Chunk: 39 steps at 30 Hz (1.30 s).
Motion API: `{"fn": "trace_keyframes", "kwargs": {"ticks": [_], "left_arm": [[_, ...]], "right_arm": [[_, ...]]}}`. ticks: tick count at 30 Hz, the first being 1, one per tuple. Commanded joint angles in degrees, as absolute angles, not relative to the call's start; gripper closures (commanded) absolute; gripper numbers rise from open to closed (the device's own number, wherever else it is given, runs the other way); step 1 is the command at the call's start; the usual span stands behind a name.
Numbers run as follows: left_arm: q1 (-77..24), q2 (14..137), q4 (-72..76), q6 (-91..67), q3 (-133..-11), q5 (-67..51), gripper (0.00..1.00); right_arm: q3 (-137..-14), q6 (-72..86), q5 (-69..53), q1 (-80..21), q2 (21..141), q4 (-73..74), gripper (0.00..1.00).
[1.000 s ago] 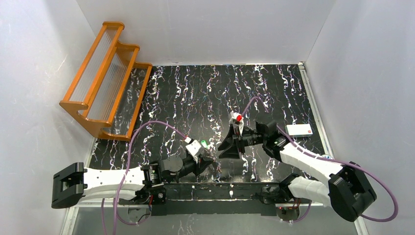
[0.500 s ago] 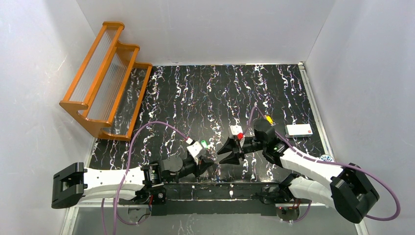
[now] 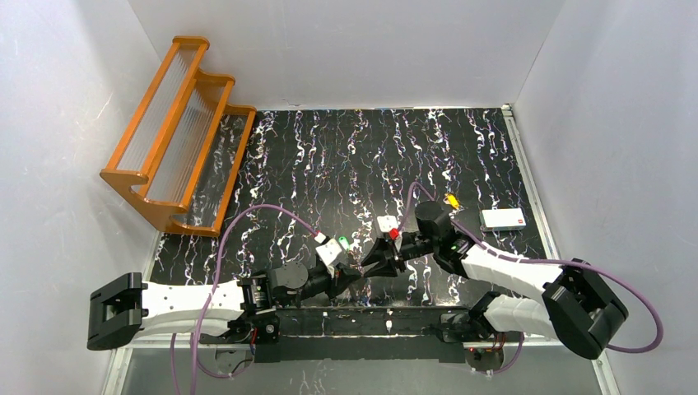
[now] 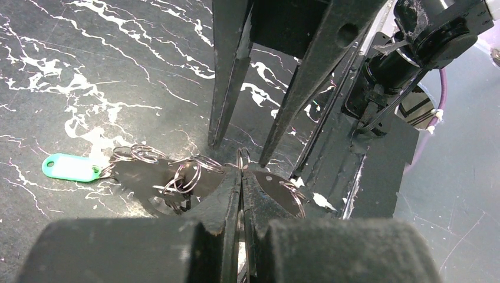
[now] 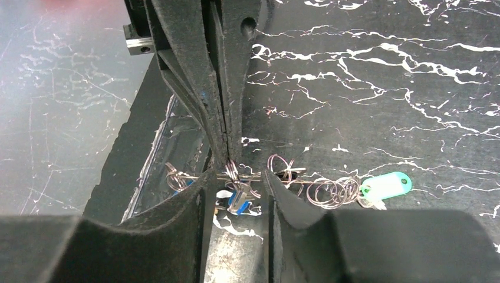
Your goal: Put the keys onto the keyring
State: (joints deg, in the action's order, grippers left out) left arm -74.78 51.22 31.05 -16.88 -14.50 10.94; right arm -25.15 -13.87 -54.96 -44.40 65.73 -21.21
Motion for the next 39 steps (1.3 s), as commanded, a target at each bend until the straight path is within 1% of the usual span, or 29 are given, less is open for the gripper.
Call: {"fn": "trace_keyframes", "kwargs": {"ticks": [1,3,4,6,7,10,14,17,19,26,32,39], "left_arm": [[-74.62,50.89,33.57,-16.27,-14.92,10.42,1.0],[-74.62,50.81,33.57,-16.26,-15.0,10.23,1.0],[-74.62,50.8,33.57,-16.26,-15.03,10.12,1.0],[-74.62,50.8,33.57,-16.11,-14.99,10.11,1.0],[-74.62,50.72,33.57,-15.97,-14.95,10.03,1.0],[-74.62,50.05,33.57,-15.0,-14.62,9.74,1.0],[-74.62,48.09,33.5,-12.01,-13.97,8.62,0.73],[-74.62,46.18,33.54,-10.85,-13.1,9.27,0.63],[-74.62,44.84,33.66,-10.46,-12.48,10.23,0.6],[-74.62,41.03,35.24,-6.71,-10.31,10.2,0.61],[-74.62,38.27,38.11,-3.15,-8.98,8.47,0.68],[-74.62,37.19,39.3,-0.81,-8.26,8.66,0.71]], "right_arm": [[-28.47,-15.75,-54.82,-45.28,67.53,-22.51,0.62],[-28.91,-16.25,-55.26,-45.51,68.2,-21.9,0.68],[-29.11,-16.4,-55.28,-45.56,68.35,-21.67,0.74],[-29.33,-16.6,-55.22,-45.56,68.33,-21.53,0.92],[-29.42,-16.61,-55.1,-45.58,68.14,-21.39,0.99],[-29.53,-15.31,-54.51,-45.6,67.65,-21.67,0.99],[-28.02,-9.74,-53.97,-45.6,65.92,-26.97,0.99],[-25.28,-3.9,-52.34,-45.61,63.76,-33.91,0.99],[-24.08,-0.73,-51.08,-45.59,62.29,-37.65,0.99],[-22.72,4.2,-49.58,-45.62,59.13,-41.61,0.99],[-22.2,5.04,-50.05,-45.62,59.05,-42.39,0.99],[-21.8,5.81,-51.04,-45.62,59.62,-43.62,0.99]]}}
